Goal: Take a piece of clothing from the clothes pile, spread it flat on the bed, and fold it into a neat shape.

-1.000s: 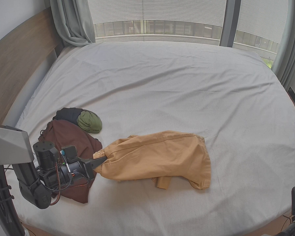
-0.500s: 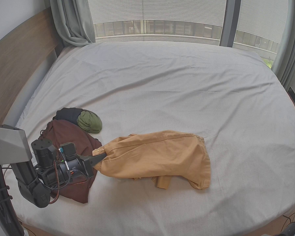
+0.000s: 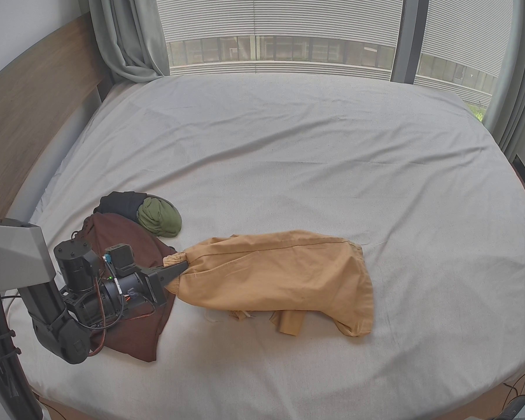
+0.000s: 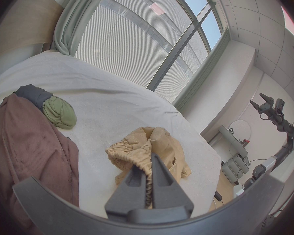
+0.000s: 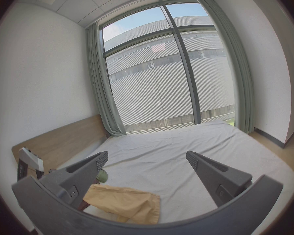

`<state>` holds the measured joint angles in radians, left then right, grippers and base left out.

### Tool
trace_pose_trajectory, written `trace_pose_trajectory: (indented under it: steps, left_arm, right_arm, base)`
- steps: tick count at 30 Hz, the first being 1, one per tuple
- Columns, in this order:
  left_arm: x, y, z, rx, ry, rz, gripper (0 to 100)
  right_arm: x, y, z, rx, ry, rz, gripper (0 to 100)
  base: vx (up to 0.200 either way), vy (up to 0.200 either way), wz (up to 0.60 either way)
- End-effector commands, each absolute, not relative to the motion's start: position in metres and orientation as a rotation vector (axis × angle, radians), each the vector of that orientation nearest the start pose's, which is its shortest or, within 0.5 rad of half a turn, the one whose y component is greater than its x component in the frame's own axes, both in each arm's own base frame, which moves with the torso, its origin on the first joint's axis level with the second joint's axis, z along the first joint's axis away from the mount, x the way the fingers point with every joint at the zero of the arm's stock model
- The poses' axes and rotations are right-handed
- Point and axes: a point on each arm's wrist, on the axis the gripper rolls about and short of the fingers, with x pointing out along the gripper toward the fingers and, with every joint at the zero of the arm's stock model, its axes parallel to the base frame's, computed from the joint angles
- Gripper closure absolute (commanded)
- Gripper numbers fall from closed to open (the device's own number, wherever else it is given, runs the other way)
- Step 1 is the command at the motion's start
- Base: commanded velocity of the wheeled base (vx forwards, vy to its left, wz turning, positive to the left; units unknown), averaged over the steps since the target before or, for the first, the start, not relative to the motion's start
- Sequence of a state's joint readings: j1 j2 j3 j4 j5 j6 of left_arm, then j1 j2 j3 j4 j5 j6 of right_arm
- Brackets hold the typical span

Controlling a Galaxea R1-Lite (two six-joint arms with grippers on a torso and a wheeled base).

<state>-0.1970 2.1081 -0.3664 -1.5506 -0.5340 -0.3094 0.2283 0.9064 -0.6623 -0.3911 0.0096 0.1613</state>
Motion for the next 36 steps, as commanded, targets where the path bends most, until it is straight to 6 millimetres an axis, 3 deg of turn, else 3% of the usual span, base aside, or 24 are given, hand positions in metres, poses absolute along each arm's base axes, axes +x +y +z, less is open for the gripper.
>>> trace_pose_trajectory:
  steps: [1,10,21,36]
  left_arm:
    - [0.294,-0.066,0.059,-0.33,0.272,-0.682,100]
    - [0.297,-0.063,0.058,-0.33,0.269,-0.669,100]
    - [0.303,-0.062,0.047,-0.319,0.285,-0.637,100]
    - [0.304,-0.062,0.047,-0.319,0.284,-0.636,100]
  right_arm:
    - [0.158,0.039,0.258,0.251,0.039,0.279,0]
    - [0.186,0.048,0.227,0.29,0.173,0.335,0]
    - [0.21,0.053,0.212,0.344,0.233,0.366,0]
    - [0.288,0.054,0.125,0.443,0.4,0.338,0]
  base:
    - [0.0,0.0,0.0]
    - [0.0,0.0,0.0]
    - [0.0,0.0,0.0]
    - [0.0,0.0,0.0]
